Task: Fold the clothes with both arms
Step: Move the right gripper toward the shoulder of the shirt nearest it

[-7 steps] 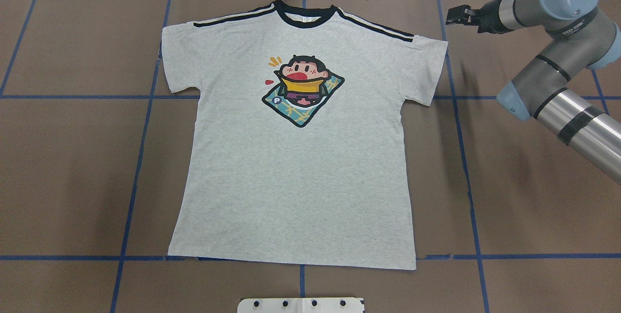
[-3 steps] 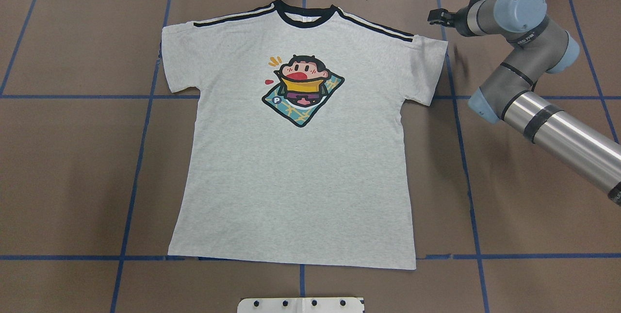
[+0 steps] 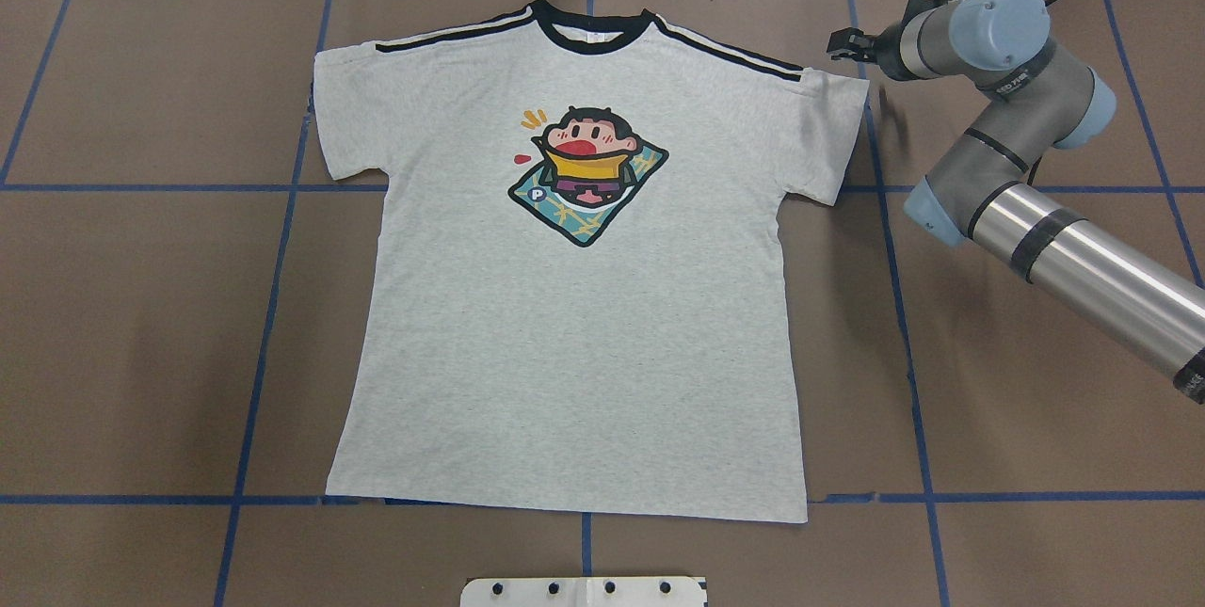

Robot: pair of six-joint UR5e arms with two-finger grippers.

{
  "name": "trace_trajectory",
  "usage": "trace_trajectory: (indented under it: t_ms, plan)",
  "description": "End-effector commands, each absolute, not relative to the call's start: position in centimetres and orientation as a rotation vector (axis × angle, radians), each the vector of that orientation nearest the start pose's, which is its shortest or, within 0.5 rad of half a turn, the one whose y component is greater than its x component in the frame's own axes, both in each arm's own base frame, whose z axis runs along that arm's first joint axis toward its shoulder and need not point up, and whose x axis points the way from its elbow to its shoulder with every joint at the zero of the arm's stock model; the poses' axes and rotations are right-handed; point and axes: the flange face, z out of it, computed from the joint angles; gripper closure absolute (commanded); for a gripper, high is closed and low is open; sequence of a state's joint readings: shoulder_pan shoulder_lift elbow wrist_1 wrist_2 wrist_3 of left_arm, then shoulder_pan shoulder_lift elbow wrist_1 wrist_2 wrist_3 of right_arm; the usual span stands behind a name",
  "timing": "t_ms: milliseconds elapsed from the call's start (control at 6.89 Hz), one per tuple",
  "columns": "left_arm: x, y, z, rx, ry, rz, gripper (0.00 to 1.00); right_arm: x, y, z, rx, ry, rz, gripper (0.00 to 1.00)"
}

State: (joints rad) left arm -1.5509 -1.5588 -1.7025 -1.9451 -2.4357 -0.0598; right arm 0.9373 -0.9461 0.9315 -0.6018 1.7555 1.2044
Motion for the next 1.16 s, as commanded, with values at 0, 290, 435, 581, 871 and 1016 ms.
trace_trajectory:
  t_ms: [0, 290, 435, 581, 871, 1016]
  plan:
    - [-4.7, -50.4, 55.1, 0.427, 0.864, 0.176, 0.0, -36.4, -68.3, 49.2, 0.433, -0.886, 0.425, 0.25]
    - [-4.7, -50.4, 55.0, 0.428, 0.864, 0.177, 0.0, -36.1, -67.4, 49.9, 0.43, -0.886, 0.423, 0.26]
    - [-4.7, -50.4, 54.9, 0.429, 0.864, 0.177, 0.0, -36.2, -67.3, 50.0, 0.431, -0.885, 0.419, 0.26]
    - [-4.7, -50.4, 54.9, 0.43, 0.864, 0.177, 0.0, -36.4, -67.1, 50.2, 0.425, -0.883, 0.417, 0.27]
    - [-4.7, -50.4, 55.1, 0.427, 0.864, 0.176, 0.0, -36.6, -67.1, 50.0, 0.425, -0.885, 0.416, 0.77]
    - [-4.7, -50.4, 55.0, 0.429, 0.864, 0.178, 0.0, -36.8, -66.9, 49.8, 0.4, -0.905, 0.398, 1.0]
